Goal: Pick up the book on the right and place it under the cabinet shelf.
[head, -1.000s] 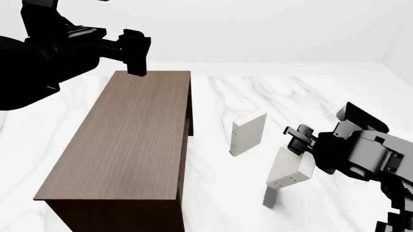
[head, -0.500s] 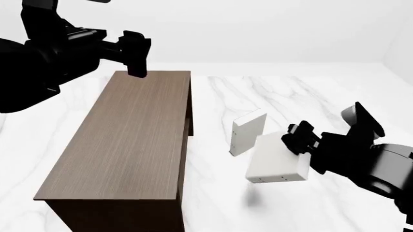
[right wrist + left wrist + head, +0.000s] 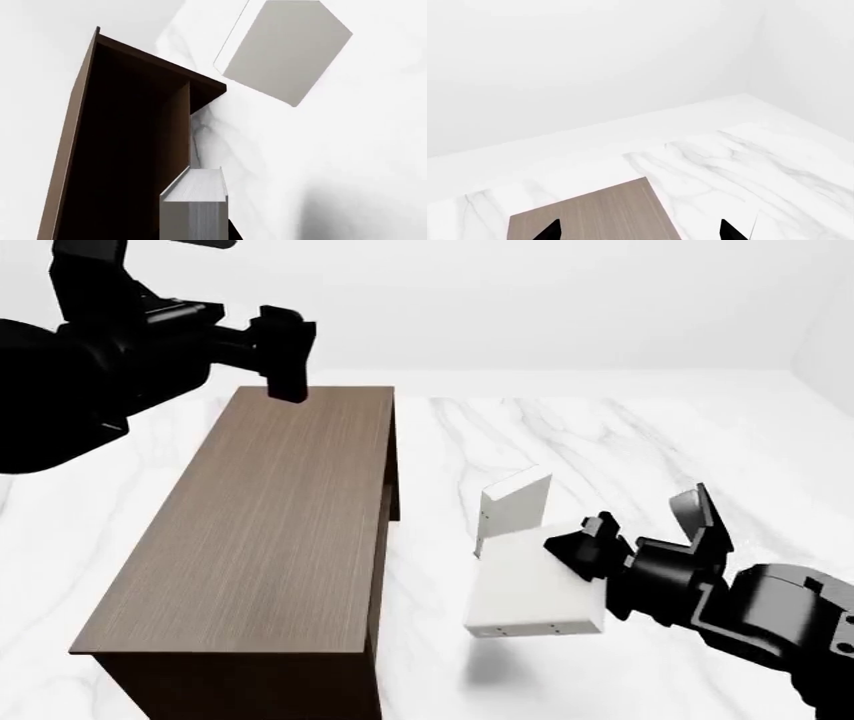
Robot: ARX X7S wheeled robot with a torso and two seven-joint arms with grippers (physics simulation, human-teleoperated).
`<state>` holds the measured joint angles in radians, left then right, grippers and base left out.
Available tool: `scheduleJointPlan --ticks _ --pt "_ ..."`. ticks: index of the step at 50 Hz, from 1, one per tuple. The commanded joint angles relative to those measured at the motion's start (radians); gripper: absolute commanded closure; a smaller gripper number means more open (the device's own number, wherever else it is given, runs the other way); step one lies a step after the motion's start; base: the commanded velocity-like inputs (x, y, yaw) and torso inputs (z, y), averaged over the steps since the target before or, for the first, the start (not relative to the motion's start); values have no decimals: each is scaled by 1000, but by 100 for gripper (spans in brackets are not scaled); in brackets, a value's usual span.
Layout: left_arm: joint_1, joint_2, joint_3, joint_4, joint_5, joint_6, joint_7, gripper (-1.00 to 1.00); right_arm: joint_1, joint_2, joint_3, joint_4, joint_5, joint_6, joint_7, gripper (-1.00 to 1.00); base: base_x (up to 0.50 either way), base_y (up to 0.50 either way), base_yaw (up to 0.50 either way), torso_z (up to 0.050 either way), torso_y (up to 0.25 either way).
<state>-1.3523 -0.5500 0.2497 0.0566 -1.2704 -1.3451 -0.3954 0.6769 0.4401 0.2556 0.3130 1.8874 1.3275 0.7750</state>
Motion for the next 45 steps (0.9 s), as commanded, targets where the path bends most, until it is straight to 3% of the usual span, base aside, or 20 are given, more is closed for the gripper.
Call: scheduleJointPlan --ticks 1,21,45 --pt "-9 3 13 -5 -3 3 0 -100 29 -21 -21 94 -117 -16 -249 100 0 0 0 0 0" --pt "-5 -9 9 2 -26 7 -21 -100 142 -49 -202 312 -378 -86 -601 100 0 0 0 0 1" --pt "-4 -21 12 4 -44 18 -32 -100 211 -104 -332 480 -510 -155 -817 100 0 0 0 0 1"
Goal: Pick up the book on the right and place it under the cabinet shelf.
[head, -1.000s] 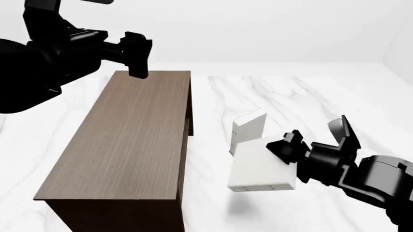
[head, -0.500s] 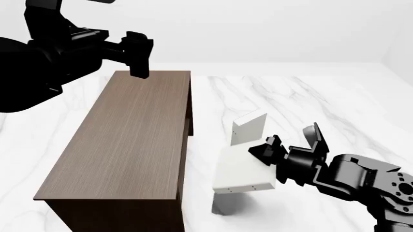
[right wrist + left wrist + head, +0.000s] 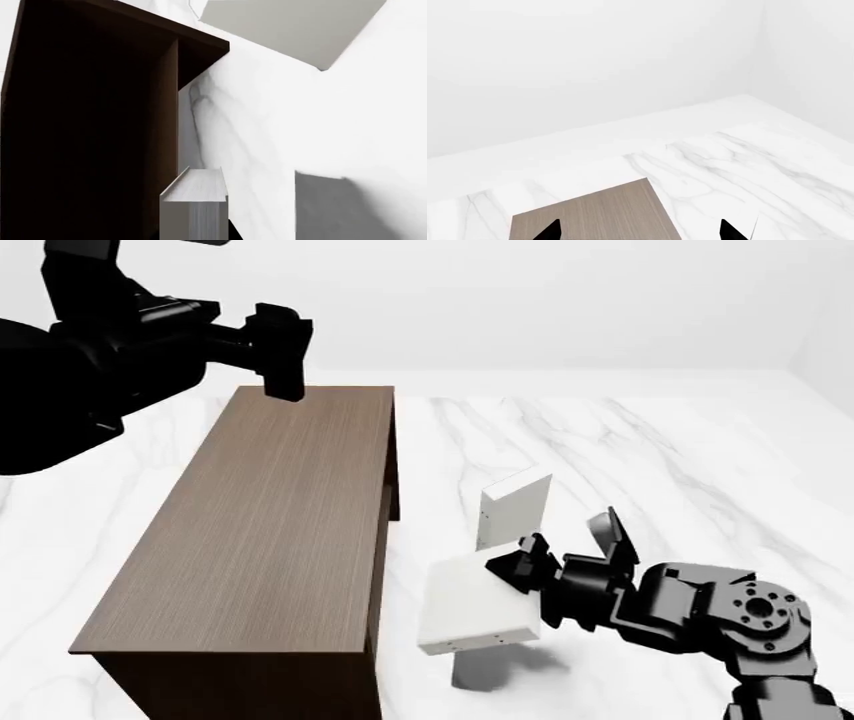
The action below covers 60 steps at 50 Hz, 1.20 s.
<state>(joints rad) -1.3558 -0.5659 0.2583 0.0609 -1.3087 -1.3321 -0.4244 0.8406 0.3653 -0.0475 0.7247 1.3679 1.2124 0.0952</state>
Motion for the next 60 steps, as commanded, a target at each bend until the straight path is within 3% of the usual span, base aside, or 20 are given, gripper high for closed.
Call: scheduleJointPlan --ticks 1,28,40,48,60 --pt "0 -5 3 0 -7 6 -3 -100 54 -33 -36 81 1 -45 -150 100 0 0 0 0 0" --pt "-6 -20 10 1 -25 12 -14 -100 183 -121 -204 387 -166 -145 -454 100 0 0 0 1 1" --pt "-12 -25 18 -1 -28 13 -19 -100 148 -115 -219 388 -175 -149 -496 100 0 0 0 0 1" --pt "-15 -25 25 -2 -30 14 -24 -100 222 -168 -283 577 -253 -215 -652 100 0 0 0 0 1" --pt "-17 -29 33 -5 -31 20 -25 -100 219 -209 -135 584 -404 -201 -688 100 0 0 0 0 1"
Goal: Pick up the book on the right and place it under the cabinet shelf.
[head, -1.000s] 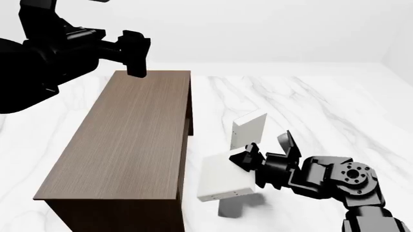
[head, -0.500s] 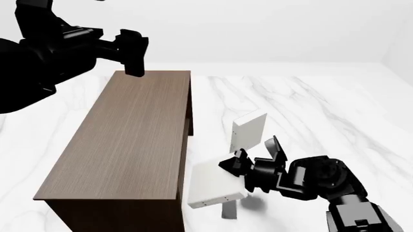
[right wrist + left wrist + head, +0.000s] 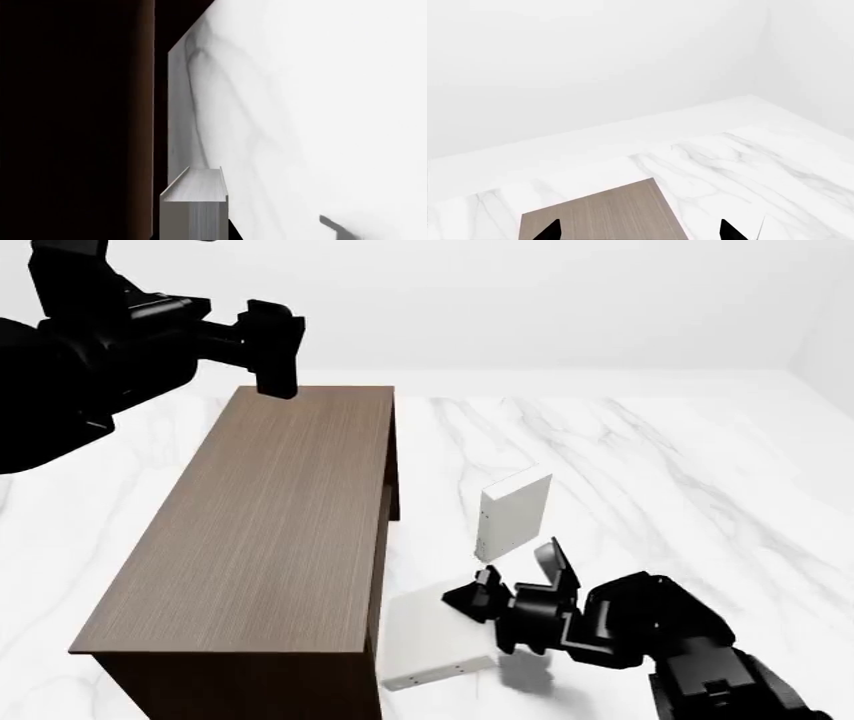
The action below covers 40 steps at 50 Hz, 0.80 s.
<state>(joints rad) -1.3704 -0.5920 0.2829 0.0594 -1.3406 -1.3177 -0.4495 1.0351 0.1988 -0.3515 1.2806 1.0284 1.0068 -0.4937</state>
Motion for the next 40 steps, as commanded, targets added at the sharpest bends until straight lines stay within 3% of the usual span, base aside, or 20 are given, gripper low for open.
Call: scheduleJointPlan --ticks 1,17,27,28,40 --pt "-2 -3 10 -4 2 6 2 -100 25 -47 193 28 -91 6 -105 100 0 0 0 0 0" --pt "-9 -9 22 -14 3 11 3 -100 43 -126 755 28 -729 46 -227 100 0 0 0 1 1" --pt "-11 -10 27 -12 -4 11 -4 -100 36 -143 930 28 -952 32 -226 100 0 0 0 0 1" --pt "-11 -11 27 -12 -5 12 -5 -100 34 -142 940 28 -963 31 -221 -100 0 0 0 0 0" --pt "-15 -13 31 -14 -9 17 -6 -100 37 -147 971 28 -1019 25 -197 -100 0 0 0 0 1"
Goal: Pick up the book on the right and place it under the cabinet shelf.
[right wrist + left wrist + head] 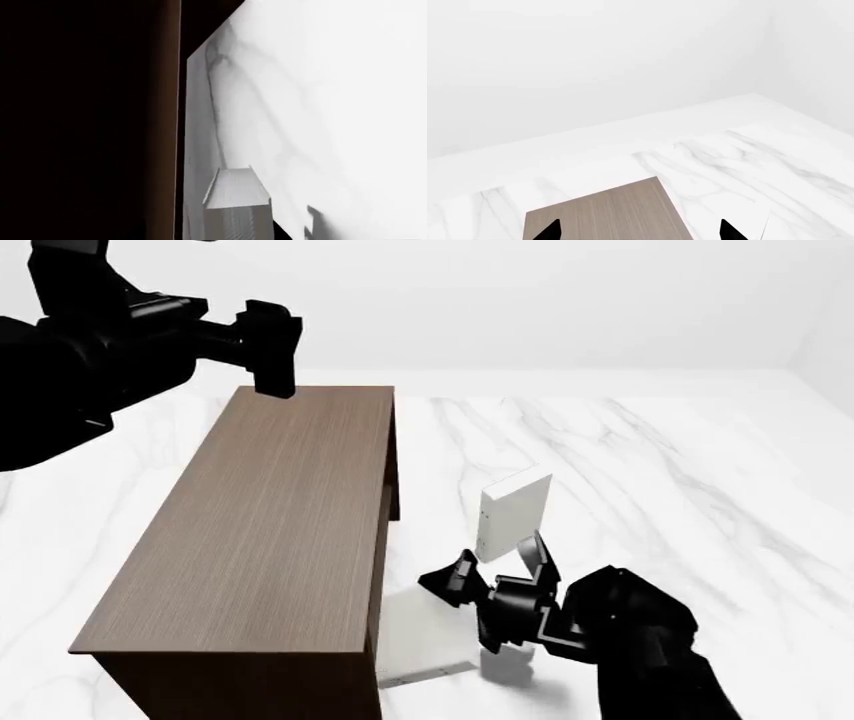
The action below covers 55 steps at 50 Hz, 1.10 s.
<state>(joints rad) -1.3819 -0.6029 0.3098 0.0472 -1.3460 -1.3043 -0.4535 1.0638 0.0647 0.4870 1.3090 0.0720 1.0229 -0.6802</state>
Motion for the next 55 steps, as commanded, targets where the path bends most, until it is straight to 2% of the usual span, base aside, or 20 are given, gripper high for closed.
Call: scheduleJointPlan --ticks 1,10,30,36,43,48,55 --pt "-4 -3 5 -1 -4 4 -2 -100 9 -13 133 0 -64 9 -10 -100 0 0 0 0 0" --pt "-7 -4 9 -1 -8 8 -1 -100 12 -11 117 0 -78 -3 2 -100 0 0 0 0 1" --pt "-6 -9 20 -3 -6 22 3 -100 38 35 -76 -20 -146 -104 46 -100 0 0 0 1 0" --pt "-4 -9 19 1 -16 22 -5 -100 -101 -19 -111 -471 -164 156 5 -100 0 0 0 0 0" --pt "-5 -11 16 8 -31 18 -18 -100 -184 -37 -182 -754 -173 292 -17 -100 0 0 0 0 0" --pt "-6 -14 15 11 -39 17 -26 -100 -227 -26 -274 -865 -199 310 -8 -100 0 0 0 0 0" --pt "-6 -15 16 13 -44 19 -31 -100 -241 -11 -368 -899 -220 295 3 -100 0 0 0 0 0"
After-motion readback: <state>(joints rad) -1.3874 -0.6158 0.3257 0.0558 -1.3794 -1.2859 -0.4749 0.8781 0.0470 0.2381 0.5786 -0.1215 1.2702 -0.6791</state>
